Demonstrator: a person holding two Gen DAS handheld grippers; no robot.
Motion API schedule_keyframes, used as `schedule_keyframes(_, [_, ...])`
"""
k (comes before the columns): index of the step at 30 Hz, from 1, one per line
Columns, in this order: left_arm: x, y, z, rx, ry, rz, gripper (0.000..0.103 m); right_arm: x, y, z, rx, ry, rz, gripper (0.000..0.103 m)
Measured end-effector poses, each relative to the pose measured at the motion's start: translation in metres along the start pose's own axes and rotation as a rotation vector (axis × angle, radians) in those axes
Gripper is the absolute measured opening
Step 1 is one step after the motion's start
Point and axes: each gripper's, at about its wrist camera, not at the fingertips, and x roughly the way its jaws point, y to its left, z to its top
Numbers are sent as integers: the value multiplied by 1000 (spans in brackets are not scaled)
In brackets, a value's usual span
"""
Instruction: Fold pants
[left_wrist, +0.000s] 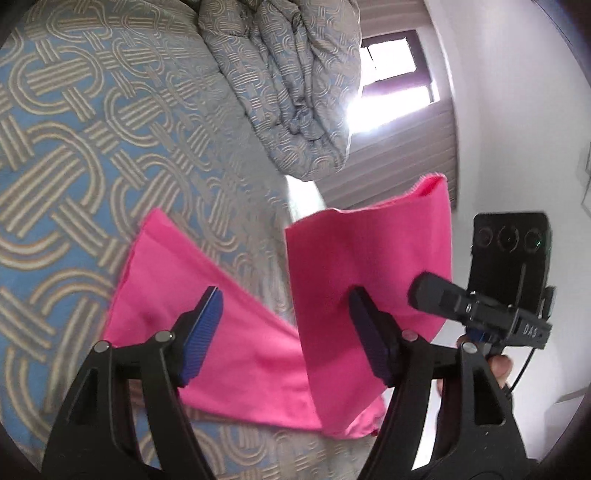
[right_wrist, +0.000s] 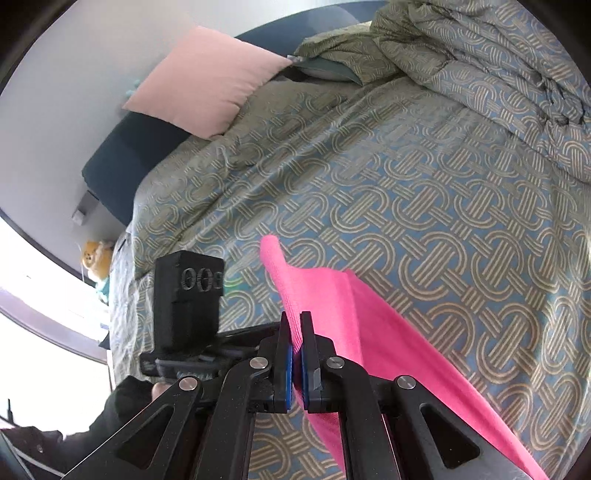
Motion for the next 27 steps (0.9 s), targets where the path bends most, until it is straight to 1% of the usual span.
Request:
schedule_keyframes(3, [4, 3, 5, -26, -13, -70, 72, -8, -2, 1, 15, -11, 33, 2])
schedule_keyframes(5, [6, 4, 7, -41, -27, -142, 77, -14, -3, 1, 26, -22, 46, 2])
schedule_keyframes(7, [9, 6, 8, -61, -38, -208, 78, -19, -6, 1, 41, -34, 51, 2])
schedule_keyframes(11, [20, 0, 6, -50, -16, -271, 78, -26, -12, 1, 68, -43, 76, 2])
schedule_keyframes(12, [21, -2, 5, -43, -15, -278, 67, -27, -14, 1, 78, -49, 84, 2])
schedule_keyframes(13, [20, -4, 4, -34, -16, -289, 59, -27, -16, 1, 88, -51, 92, 2])
schedule_keyframes(15, [20, -9, 3, -20, -16, -301, 25, -28, -20, 1, 99, -54, 94, 2])
schedule_keyframes(16, [20, -9, 4, -22, -14, -313, 20, -28, -21, 1, 104, -54, 101, 2])
schedule_keyframes(17, [21, -8, 3, -31, -11, -330, 17, -28, -21, 0, 106, -55, 102, 2])
schedule_keyframes(19, [19, -8, 3, -33, -17, -340, 15, -29, -23, 0, 112, -59, 104, 2])
schedule_keyframes(21, [17, -11, 2, -21, -16, -341, 7, -30, -24, -1, 120, -62, 109, 2])
schedule_keyframes(25, [6, -15, -2, -6, -32, -335, 3, -34, -25, -1, 127, -76, 103, 2])
schedule_keyframes(27, [-2, -17, -3, 1, -52, -305, 3, -35, -25, -1, 128, -82, 96, 2])
